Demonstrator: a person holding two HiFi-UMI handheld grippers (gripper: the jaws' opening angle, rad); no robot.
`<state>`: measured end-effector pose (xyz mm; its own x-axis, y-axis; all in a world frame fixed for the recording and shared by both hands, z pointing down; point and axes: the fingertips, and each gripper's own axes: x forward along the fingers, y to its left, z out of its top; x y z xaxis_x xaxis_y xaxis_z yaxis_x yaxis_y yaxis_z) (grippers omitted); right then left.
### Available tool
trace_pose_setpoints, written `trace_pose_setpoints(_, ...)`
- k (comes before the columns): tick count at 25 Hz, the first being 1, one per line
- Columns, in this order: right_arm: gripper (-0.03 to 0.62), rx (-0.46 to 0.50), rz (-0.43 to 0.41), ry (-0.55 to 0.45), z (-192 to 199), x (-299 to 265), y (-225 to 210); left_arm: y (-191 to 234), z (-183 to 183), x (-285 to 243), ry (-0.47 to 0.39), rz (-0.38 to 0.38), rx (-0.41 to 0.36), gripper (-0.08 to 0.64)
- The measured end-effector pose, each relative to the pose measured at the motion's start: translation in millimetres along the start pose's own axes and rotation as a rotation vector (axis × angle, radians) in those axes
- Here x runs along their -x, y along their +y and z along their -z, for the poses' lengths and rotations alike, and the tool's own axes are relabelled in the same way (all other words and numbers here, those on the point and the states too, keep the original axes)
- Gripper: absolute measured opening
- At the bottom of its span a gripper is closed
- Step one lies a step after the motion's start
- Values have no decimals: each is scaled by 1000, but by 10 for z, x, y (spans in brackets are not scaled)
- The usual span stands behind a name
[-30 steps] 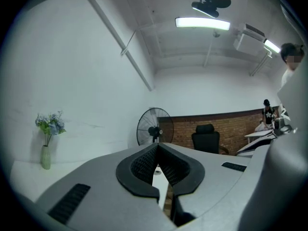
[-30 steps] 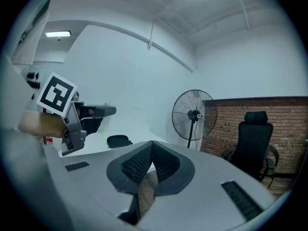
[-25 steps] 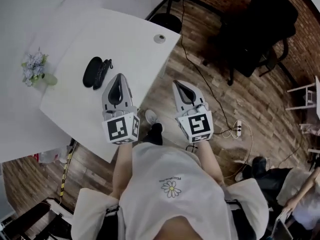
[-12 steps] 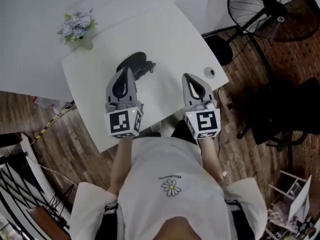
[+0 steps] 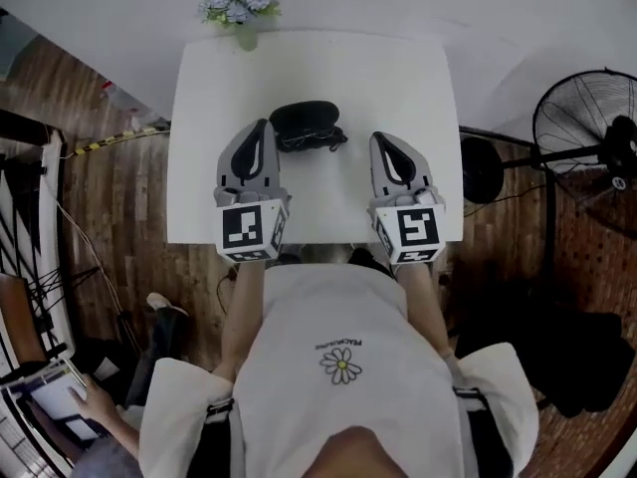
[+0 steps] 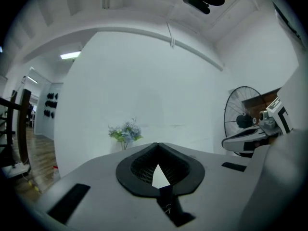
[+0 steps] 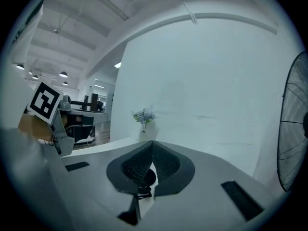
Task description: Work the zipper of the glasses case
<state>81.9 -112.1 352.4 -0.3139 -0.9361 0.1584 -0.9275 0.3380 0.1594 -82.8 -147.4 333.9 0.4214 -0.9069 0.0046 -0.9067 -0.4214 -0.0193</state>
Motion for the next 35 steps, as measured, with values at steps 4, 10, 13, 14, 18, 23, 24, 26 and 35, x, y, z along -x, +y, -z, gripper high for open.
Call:
trace_pose_setpoints(4,8,3,-90,-7,41,-113,-109,-58,12,37,5,-99,7,15)
trace_pose_setpoints(10,8,6,-166,-11,115,-151,-169,-140,101,105,28,-183,13,15)
trace_pose_setpoints(13,8,0,-172,-9,137,-169,-163,-123,118,86,29,-196,19,15)
trace_pose_setpoints(14,8,-2,-173,-7,141,-173,-150,-106,125,79,32,-202,18,15)
trace_pose_setpoints(18,8,-2,-170,-1,145,-212,-99,-77,192,-28,68,-175,-52,15)
trace_pose_setpoints(23,8,-5,-151,16,179,-240,-111,-183,530,-539,263,52,-342,18)
trace_pose_setpoints(24,8,-5,-149,23,197,-243,-108,-197,640,-656,312,110,-406,27)
trace_pose_setpoints(26,8,-4,-145,39,243,-251,-99,-225,873,-862,403,234,-482,128)
trace_pose_setpoints(35,8,-5,-137,98,388,-296,-58,-297,1796,-1243,718,559,-427,216)
